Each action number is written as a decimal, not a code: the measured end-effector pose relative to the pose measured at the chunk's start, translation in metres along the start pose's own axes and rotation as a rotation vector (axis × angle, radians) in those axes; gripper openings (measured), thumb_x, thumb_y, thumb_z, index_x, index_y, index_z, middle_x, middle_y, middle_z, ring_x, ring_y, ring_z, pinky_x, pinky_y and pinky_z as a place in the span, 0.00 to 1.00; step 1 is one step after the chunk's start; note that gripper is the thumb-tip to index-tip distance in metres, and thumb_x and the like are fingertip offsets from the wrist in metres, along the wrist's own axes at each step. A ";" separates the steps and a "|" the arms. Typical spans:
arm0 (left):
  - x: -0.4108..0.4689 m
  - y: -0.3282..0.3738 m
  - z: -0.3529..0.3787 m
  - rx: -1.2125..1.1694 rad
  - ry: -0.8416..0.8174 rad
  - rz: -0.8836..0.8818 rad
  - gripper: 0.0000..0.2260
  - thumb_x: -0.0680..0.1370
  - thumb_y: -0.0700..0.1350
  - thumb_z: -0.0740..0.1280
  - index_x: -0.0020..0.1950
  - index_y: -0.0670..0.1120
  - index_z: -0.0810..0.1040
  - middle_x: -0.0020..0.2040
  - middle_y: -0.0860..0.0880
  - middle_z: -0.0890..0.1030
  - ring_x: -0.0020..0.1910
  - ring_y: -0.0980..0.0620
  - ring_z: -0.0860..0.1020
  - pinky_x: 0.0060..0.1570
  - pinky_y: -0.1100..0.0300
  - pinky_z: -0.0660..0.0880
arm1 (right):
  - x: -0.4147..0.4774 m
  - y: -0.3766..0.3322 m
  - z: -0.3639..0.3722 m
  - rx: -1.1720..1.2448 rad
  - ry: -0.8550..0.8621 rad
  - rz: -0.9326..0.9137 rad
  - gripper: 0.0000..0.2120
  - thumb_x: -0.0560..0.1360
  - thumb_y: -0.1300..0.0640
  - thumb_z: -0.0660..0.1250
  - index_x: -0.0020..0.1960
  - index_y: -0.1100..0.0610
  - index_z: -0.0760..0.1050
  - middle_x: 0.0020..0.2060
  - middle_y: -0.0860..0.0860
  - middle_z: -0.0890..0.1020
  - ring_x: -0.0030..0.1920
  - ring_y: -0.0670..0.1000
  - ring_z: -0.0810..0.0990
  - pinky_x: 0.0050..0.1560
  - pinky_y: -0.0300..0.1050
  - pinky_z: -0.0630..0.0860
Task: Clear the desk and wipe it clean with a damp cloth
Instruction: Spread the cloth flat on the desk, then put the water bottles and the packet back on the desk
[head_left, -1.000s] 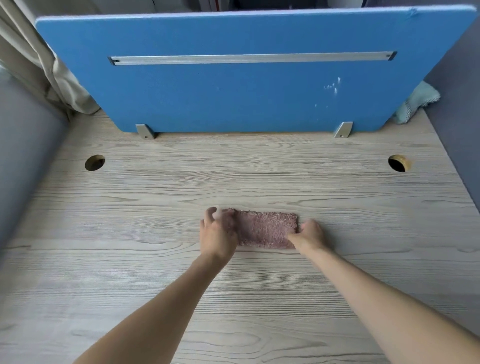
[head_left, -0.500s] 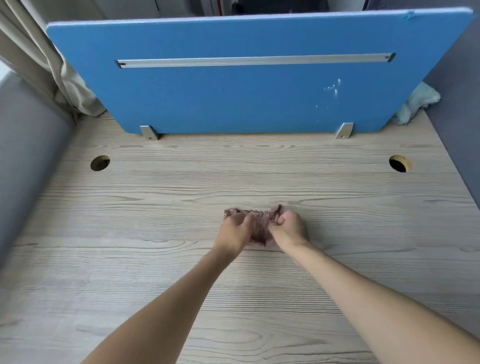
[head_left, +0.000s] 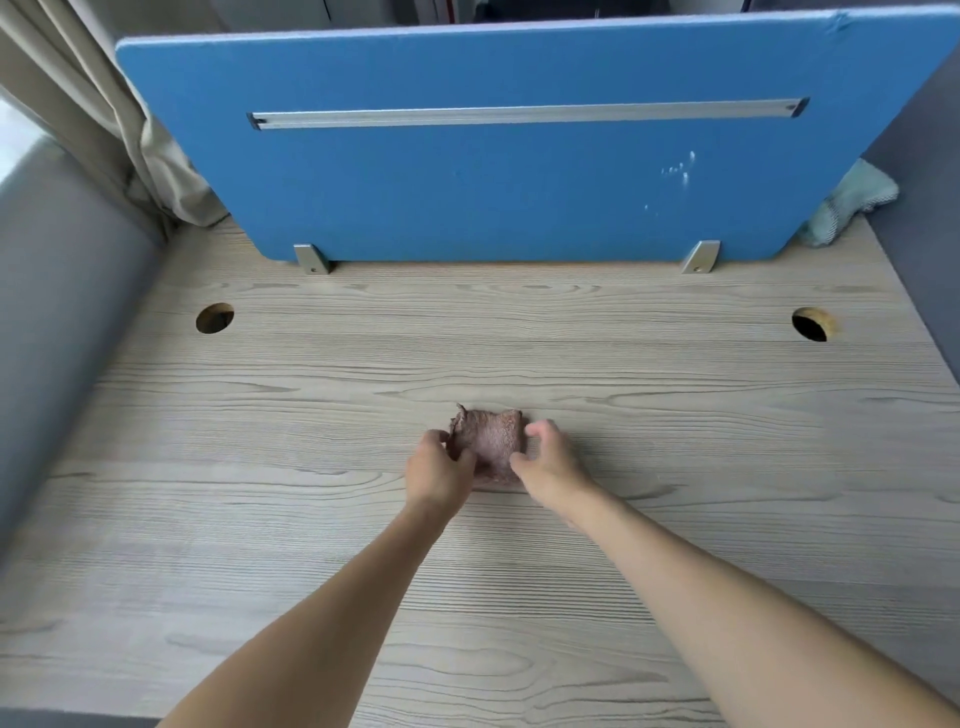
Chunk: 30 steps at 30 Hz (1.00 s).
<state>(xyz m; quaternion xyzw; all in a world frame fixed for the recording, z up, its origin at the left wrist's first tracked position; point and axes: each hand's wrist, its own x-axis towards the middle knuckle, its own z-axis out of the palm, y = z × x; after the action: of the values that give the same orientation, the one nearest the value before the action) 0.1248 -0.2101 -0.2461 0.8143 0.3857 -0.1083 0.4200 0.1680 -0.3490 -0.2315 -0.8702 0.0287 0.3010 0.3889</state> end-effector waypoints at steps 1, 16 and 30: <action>0.001 0.001 0.001 -0.039 -0.001 -0.029 0.15 0.76 0.46 0.69 0.61 0.42 0.76 0.51 0.45 0.83 0.52 0.44 0.80 0.52 0.53 0.77 | 0.003 -0.002 0.003 0.118 0.029 0.067 0.17 0.78 0.57 0.68 0.65 0.57 0.68 0.56 0.54 0.77 0.55 0.53 0.76 0.52 0.41 0.70; -0.011 0.006 0.007 -0.104 -0.177 -0.126 0.08 0.72 0.43 0.75 0.44 0.39 0.81 0.36 0.42 0.84 0.36 0.43 0.84 0.41 0.50 0.83 | -0.002 0.007 0.009 0.218 0.092 0.312 0.03 0.75 0.65 0.69 0.48 0.61 0.78 0.46 0.57 0.83 0.42 0.55 0.81 0.31 0.43 0.78; -0.061 0.010 -0.054 -0.259 -0.097 -0.107 0.07 0.81 0.39 0.60 0.50 0.41 0.77 0.41 0.45 0.81 0.35 0.50 0.80 0.36 0.59 0.73 | -0.047 -0.044 -0.022 -0.072 0.100 0.148 0.19 0.72 0.60 0.63 0.63 0.63 0.73 0.62 0.61 0.77 0.60 0.61 0.78 0.52 0.46 0.76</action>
<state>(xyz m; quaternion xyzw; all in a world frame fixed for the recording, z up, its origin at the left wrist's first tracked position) 0.0828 -0.2054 -0.1758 0.7254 0.4187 -0.1189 0.5332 0.1538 -0.3425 -0.1654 -0.8930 0.1016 0.2862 0.3322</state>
